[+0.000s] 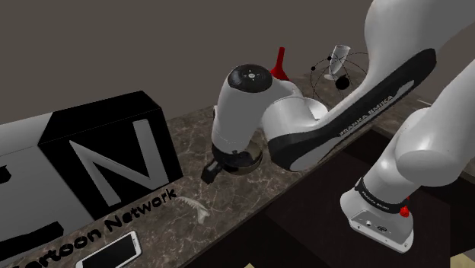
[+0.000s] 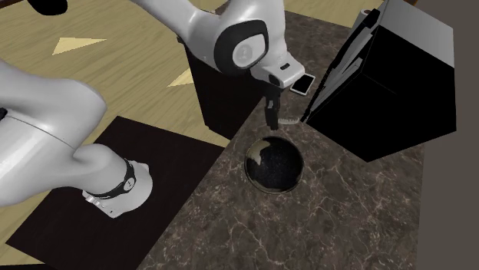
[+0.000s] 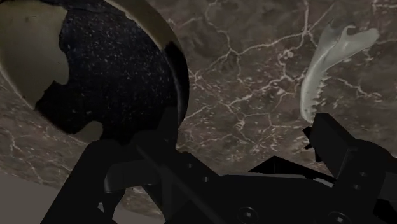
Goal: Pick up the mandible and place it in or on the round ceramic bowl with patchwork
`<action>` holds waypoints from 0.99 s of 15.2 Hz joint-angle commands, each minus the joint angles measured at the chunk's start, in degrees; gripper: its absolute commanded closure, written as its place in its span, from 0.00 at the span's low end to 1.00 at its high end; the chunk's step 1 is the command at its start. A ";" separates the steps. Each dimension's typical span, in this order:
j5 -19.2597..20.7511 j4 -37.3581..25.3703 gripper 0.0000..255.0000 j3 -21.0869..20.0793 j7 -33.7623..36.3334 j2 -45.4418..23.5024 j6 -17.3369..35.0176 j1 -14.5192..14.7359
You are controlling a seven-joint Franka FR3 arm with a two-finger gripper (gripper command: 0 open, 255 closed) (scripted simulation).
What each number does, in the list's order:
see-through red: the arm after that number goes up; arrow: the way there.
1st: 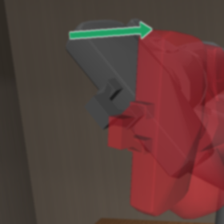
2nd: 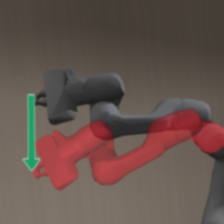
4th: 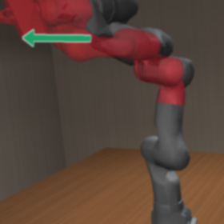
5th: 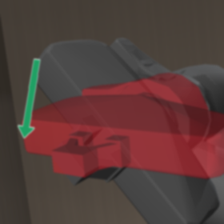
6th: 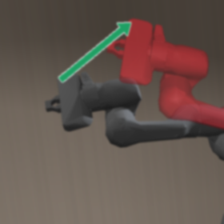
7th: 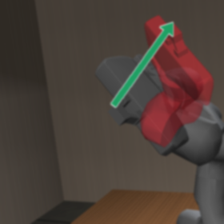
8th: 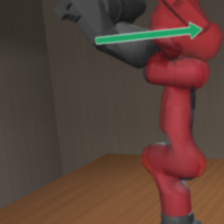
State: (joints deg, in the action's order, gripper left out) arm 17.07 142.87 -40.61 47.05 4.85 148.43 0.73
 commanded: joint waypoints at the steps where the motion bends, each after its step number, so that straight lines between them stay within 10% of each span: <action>1: 9.71 -2.72 0.00 -2.21 7.94 -5.74 0.78 -1.04; 7: 33.06 -12.78 0.00 2.05 25.99 -21.96 -1.93 7.11; 15: 40.64 -15.46 0.00 6.58 30.81 -28.26 -0.46 9.87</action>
State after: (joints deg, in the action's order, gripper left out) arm 57.01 127.72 -34.45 77.46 -22.82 147.84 10.37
